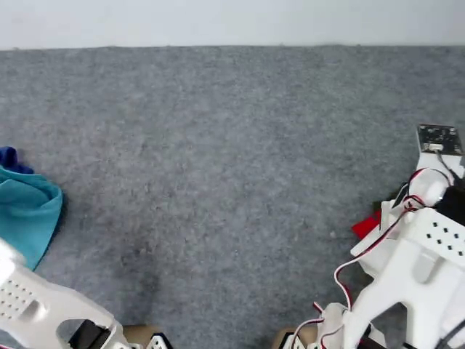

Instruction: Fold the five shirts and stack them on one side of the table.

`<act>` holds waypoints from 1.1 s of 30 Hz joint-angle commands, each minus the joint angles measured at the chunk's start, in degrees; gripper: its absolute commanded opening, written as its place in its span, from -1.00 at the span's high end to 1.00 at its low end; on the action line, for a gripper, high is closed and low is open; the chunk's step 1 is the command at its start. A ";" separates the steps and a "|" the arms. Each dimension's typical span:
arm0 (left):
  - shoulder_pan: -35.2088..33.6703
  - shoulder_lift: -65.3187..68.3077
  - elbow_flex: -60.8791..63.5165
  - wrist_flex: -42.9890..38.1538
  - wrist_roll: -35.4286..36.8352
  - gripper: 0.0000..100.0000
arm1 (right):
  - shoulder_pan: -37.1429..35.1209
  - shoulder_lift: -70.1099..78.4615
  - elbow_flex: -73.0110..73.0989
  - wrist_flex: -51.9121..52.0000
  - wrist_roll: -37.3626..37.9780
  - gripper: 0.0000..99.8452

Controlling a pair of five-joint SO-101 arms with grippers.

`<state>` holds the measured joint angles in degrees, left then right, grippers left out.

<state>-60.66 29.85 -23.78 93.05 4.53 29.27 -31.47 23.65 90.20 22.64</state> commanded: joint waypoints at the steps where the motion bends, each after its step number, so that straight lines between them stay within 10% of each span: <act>1: -1.67 1.76 -2.51 -2.81 -0.62 0.75 | 0.40 -1.01 -0.18 -0.22 0.44 0.49; 19: 11.69 15.74 -7.16 -8.26 -0.53 0.97 | 0.31 -1.27 -0.09 0.04 0.44 0.49; 26: 28.66 13.01 -17.36 8.00 -0.53 0.98 | 0.31 -1.27 -0.09 0.04 0.35 0.49; 33: 51.08 3.69 -17.80 7.65 -0.53 0.98 | 0.31 -1.27 -0.09 0.04 0.18 0.49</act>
<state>-19.52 40.40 -39.52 99.12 4.62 29.27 -31.47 23.82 90.29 22.64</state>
